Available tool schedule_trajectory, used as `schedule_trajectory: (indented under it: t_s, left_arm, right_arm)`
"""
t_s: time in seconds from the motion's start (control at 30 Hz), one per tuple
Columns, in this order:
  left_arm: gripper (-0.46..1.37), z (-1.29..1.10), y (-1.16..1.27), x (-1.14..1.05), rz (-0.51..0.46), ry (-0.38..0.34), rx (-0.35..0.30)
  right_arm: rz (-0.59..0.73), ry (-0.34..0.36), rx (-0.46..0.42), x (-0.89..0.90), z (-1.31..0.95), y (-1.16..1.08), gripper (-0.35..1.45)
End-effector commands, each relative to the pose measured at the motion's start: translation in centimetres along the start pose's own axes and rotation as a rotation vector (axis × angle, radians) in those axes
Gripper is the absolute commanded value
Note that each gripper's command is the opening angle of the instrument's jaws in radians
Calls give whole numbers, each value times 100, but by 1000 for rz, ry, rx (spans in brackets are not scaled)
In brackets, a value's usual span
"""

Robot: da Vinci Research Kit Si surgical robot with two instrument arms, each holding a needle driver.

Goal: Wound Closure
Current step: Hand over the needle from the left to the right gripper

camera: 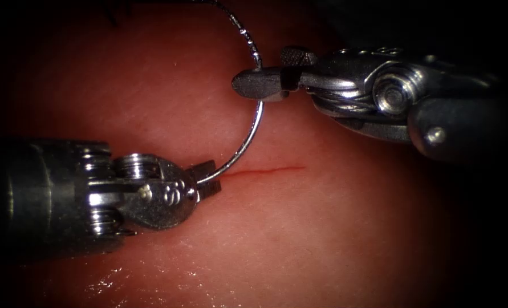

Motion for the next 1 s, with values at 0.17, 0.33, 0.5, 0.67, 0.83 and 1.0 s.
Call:
schedule_trajectory:
  t_s: [0.17,0.33,0.5,0.67,0.83,1.0]
  left_arm:
    - [-35,-6,-1,3,7,5,10]
    - [-35,-9,0,5,13,11,19]
    - [-35,-14,7,6,22,10,27]
    - [-35,-13,8,9,32,11,33]
    - [-35,-14,9,10,28,11,36]
    - [-35,-14,9,10,31,8,39]
  right_arm:
    - [-4,4,-9,-7,3,0,72]
    - [-8,0,-16,-14,8,1,72]
    - [-6,6,-25,-17,11,2,72]
    - [-3,8,-30,-15,13,3,71]
    - [-3,12,-37,-17,15,3,70]
    - [-1,18,-48,-19,19,2,63]
